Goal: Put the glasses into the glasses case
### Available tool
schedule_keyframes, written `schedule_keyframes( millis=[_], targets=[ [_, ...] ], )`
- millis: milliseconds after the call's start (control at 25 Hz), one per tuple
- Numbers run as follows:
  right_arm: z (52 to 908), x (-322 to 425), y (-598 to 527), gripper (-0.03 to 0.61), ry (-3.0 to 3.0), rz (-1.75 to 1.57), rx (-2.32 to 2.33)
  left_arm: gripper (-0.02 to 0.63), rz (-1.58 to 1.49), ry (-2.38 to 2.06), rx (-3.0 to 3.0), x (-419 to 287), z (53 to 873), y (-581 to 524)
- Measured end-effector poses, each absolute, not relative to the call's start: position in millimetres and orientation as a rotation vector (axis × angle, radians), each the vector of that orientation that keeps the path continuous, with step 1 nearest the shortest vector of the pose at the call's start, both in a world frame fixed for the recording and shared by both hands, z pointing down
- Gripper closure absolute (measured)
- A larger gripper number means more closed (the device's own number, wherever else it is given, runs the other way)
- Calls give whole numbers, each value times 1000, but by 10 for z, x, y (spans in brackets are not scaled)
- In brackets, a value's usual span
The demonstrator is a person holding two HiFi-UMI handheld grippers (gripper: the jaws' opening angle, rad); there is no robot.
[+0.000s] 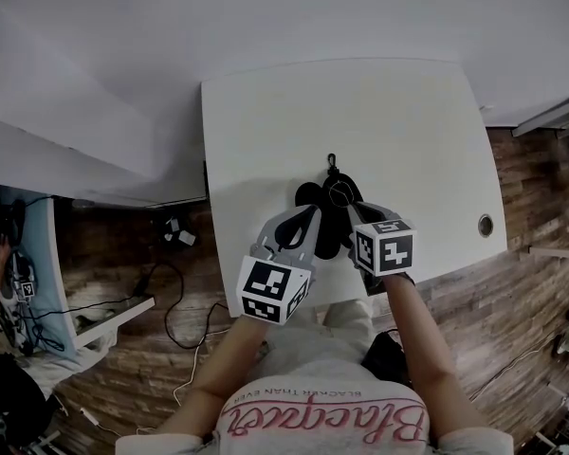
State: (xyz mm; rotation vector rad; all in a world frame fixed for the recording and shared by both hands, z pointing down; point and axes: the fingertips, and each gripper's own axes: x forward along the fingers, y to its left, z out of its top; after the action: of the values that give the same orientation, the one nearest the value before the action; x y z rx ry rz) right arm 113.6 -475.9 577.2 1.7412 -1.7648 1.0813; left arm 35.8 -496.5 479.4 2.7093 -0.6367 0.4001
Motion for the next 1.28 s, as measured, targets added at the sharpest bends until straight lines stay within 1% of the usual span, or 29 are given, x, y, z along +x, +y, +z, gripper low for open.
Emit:
schedule_keyframes(
  millis=[280,640,960,1280],
  targets=[
    [5872,1214,-4798,563,-1670,1029,1752,610,386,-658,2676,267,4834,-5037],
    [5728,1204,-4743,558,-1683,951,1795,611,380,-683,2658,166,4876,-5057],
    [5361,1202,-4591,558,-1785,960,1891,610,330,-671,2702,223,4692,-4934],
    [4697,1116,-4446,560,-1984,769,2013,610,235,-659,2786,270,4316,-4766]
  ],
)
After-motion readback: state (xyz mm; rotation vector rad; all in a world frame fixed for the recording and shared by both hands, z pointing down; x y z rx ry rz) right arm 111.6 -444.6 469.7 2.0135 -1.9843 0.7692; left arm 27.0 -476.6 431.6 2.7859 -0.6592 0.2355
